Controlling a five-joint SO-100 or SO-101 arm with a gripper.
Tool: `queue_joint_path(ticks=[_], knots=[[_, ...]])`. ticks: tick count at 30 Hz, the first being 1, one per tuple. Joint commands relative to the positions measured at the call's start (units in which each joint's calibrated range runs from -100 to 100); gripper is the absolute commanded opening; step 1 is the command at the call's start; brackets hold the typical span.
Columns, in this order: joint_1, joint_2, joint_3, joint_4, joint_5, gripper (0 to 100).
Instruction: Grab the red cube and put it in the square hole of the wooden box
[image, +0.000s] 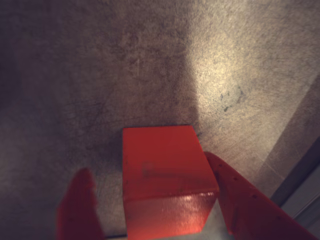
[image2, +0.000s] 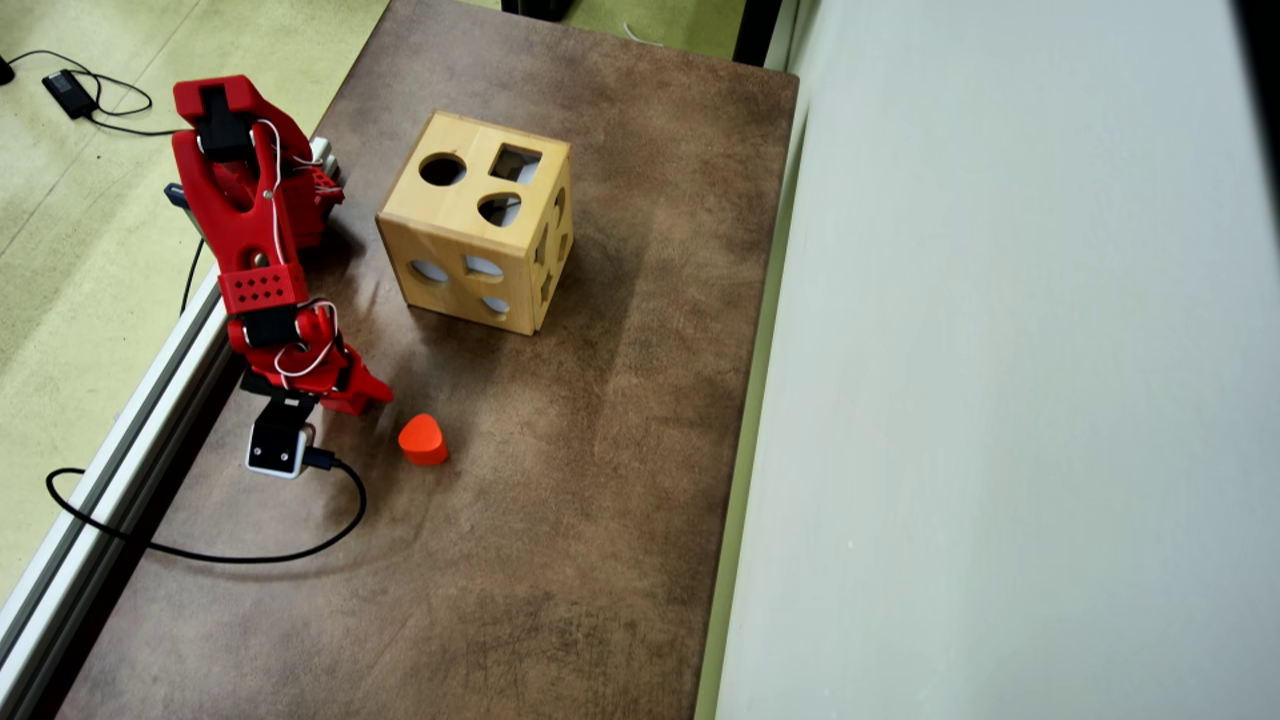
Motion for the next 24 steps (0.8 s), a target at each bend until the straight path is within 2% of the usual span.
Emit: queue_joint_path(ticks=[1,8,17,24], knots=[[-0.4,-0.4,-0.6,-0.2,0.1,22],[-0.4,-0.4,-0.8,-0.3,-0.2,1],[0.3,-5.1,-0.3,1.9,-0.2,2],[0.4,-16.6,-1.0,15.3,-0.4,2]])
